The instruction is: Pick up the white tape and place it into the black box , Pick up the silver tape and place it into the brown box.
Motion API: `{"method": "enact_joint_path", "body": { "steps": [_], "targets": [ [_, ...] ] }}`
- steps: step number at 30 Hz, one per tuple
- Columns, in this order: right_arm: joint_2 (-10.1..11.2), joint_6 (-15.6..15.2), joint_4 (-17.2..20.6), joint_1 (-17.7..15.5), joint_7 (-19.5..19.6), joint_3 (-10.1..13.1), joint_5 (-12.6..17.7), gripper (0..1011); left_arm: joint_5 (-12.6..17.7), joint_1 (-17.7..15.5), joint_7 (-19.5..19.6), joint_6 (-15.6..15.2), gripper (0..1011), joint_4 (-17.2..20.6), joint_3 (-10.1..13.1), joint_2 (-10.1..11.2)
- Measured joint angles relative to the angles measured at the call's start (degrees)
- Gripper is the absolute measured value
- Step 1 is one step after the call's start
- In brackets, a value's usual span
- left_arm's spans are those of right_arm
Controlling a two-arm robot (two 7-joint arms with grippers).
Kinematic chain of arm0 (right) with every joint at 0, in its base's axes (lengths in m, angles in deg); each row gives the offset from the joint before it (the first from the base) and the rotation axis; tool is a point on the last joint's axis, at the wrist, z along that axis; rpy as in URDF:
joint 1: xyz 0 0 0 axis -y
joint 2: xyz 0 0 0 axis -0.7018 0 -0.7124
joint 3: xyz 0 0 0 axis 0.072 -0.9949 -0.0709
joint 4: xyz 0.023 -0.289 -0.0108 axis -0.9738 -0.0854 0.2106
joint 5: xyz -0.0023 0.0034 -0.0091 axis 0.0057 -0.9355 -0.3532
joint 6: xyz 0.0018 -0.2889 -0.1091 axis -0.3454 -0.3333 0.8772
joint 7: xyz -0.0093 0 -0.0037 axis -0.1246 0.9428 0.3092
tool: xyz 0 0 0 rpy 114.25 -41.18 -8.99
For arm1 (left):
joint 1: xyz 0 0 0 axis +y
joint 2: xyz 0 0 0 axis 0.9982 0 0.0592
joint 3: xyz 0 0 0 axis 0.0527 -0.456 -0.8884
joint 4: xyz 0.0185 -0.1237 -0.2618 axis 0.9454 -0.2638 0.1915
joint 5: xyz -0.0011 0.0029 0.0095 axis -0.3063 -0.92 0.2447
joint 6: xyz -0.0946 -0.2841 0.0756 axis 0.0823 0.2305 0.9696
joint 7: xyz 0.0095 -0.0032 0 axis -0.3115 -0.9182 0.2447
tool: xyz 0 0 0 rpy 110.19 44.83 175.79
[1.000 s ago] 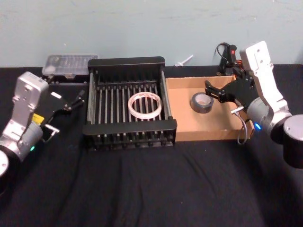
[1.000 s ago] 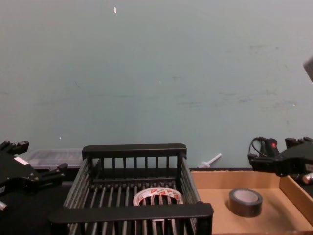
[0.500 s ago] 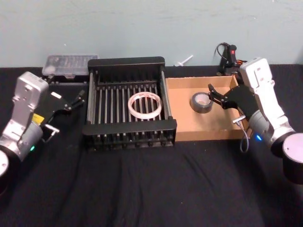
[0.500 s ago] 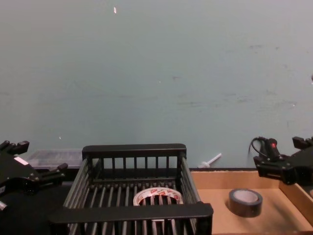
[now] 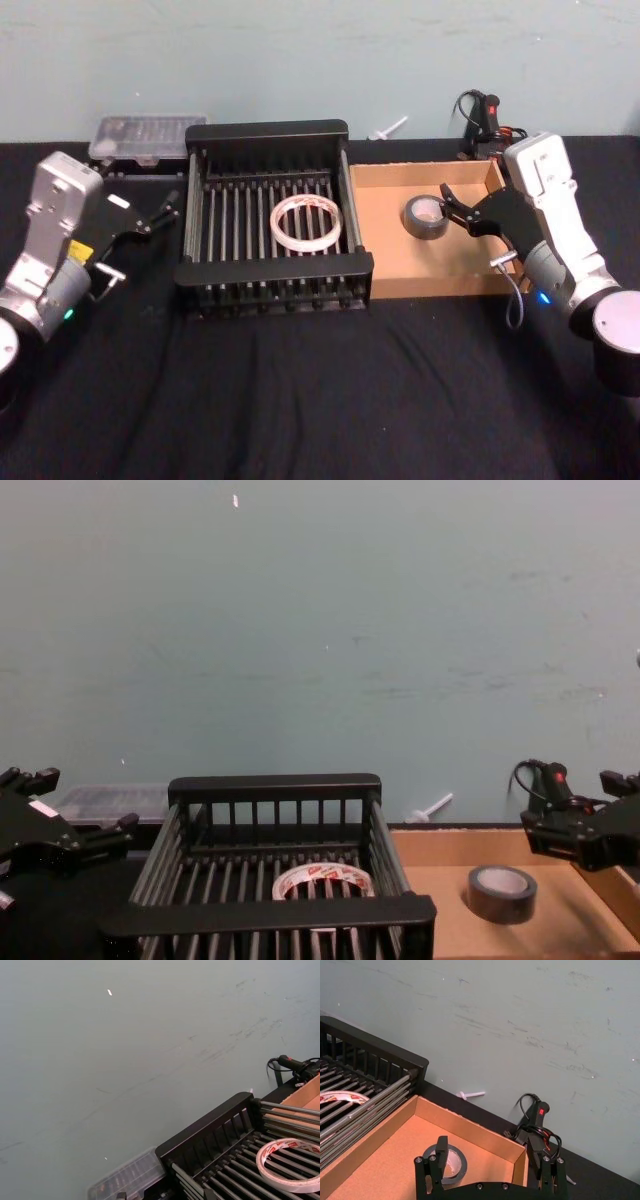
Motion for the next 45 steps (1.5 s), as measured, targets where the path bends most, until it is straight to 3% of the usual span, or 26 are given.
{"method": "enact_joint_path", "body": {
  "steps": [45],
  "targets": [
    [0.14, -0.09, 0.12, 0.02, 0.00, -0.13, 0.07, 1002, 0.00, 0.00, 0.00, 0.00, 1001, 0.00, 0.00, 0.00]
  ]
}}
